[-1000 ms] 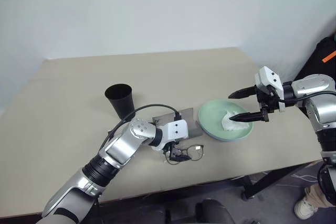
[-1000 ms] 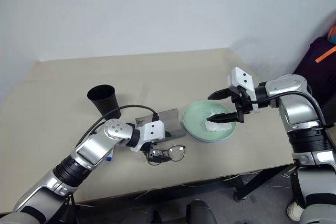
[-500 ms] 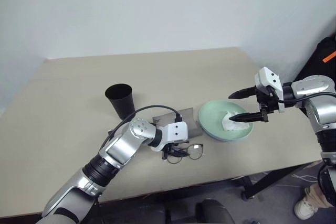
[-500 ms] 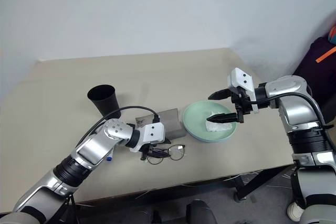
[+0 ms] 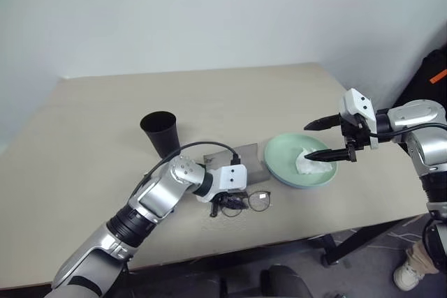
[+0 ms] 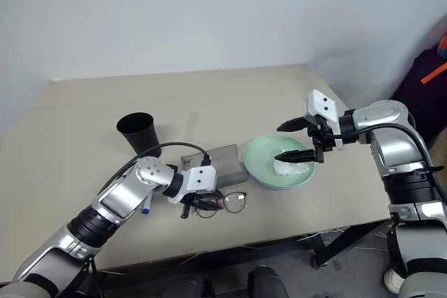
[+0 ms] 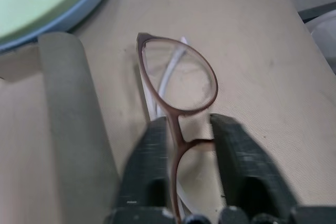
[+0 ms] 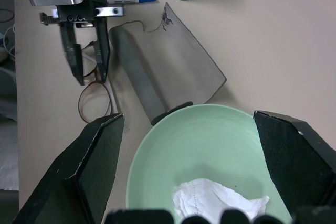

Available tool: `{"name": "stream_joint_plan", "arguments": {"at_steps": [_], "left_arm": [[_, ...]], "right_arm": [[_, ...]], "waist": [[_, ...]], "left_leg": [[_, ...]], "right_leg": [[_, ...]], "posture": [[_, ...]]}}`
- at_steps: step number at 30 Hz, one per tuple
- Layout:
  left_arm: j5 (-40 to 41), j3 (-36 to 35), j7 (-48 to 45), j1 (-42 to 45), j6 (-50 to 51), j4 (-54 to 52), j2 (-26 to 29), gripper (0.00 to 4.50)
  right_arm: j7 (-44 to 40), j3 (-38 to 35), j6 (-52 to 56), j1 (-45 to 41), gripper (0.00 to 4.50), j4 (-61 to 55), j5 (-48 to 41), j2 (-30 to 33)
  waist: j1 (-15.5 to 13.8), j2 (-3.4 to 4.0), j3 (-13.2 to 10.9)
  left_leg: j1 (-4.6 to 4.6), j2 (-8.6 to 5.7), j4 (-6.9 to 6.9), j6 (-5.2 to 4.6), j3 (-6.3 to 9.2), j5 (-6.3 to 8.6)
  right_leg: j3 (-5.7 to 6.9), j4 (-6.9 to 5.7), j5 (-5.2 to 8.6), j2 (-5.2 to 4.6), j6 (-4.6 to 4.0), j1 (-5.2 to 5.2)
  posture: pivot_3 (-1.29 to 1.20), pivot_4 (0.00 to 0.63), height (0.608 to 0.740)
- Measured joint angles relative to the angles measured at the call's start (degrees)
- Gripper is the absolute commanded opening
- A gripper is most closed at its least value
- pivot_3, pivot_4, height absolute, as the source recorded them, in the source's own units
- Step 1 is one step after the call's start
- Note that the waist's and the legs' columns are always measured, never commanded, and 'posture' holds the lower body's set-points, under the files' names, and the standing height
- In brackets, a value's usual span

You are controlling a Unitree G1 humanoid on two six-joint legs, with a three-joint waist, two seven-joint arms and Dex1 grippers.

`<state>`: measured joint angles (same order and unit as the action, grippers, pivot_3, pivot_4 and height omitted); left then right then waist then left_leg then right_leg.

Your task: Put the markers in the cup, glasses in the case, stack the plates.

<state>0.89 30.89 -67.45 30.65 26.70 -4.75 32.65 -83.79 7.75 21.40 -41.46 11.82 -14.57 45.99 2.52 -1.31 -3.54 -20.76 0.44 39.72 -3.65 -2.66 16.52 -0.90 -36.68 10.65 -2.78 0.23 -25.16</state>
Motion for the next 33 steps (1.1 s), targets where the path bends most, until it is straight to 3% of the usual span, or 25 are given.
{"name": "stream_joint_plan", "arguments": {"at_steps": [1, 12, 20, 25, 33], "left_arm": [[0.01, -0.20, 0.00, 0.32, -0.27, 0.03, -0.19, 0.03], [0.52, -0.78, -0.26, 0.70, -0.50, 0.09, -1.33, 0.03], [10.03, -8.37, -4.50, 6.43, 4.90, 0.35, -1.38, 0.03], [10.90, -11.84, -5.51, 12.32, 2.85, 9.52, -0.07, 0.03], [6.89, -11.82, -6.25, 15.54, -9.86, 27.55, -1.67, 0.03]], "right_arm": [[0.00, 0.00, 0.00, 0.00, 4.28, 0.01, 0.00, 0.00], [-0.01, 0.00, -0.42, -0.01, 4.28, 0.14, 0.02, -0.02], [-0.51, 0.36, -0.61, -0.68, 4.28, 1.00, 0.02, -0.14], [-1.30, 0.53, -0.62, -0.90, 4.28, 1.36, 0.02, -0.16], [-1.40, 0.71, -0.70, -1.68, 4.28, 2.22, 0.03, -0.45]], "waist": [[-0.01, 0.01, 0.01], [-0.57, 0.04, 0.02], [-0.70, 0.03, 0.01], [-0.63, 0.04, 0.01], [-0.72, 0.04, 0.01]], "left_leg": [[0.01, 0.00, 0.00, 0.00, 0.00, 0.00], [0.06, -0.04, 0.18, -0.10, 0.02, -0.06], [0.00, -0.03, 0.21, -0.10, 0.07, -0.06], [0.01, -0.03, 0.20, -0.10, 0.06, -0.06], [-0.05, -0.04, 0.20, -0.15, 0.05, -0.01]], "right_leg": [[0.00, 0.00, 0.00, 0.00, 0.00, 0.02], [0.00, 0.01, 0.04, -0.03, -0.05, 0.19], [0.03, 0.01, 0.02, -0.01, -0.03, 0.15], [0.03, 0.00, -0.01, 0.00, 0.03, 0.15], [0.03, 0.02, -0.03, -0.02, 0.06, 0.11]], "posture": [[0.00, 0.000, 0.738], [0.00, 0.000, 0.738], [0.00, 0.000, 0.738], [0.00, 0.000, 0.738], [0.00, 0.000, 0.738]]}}
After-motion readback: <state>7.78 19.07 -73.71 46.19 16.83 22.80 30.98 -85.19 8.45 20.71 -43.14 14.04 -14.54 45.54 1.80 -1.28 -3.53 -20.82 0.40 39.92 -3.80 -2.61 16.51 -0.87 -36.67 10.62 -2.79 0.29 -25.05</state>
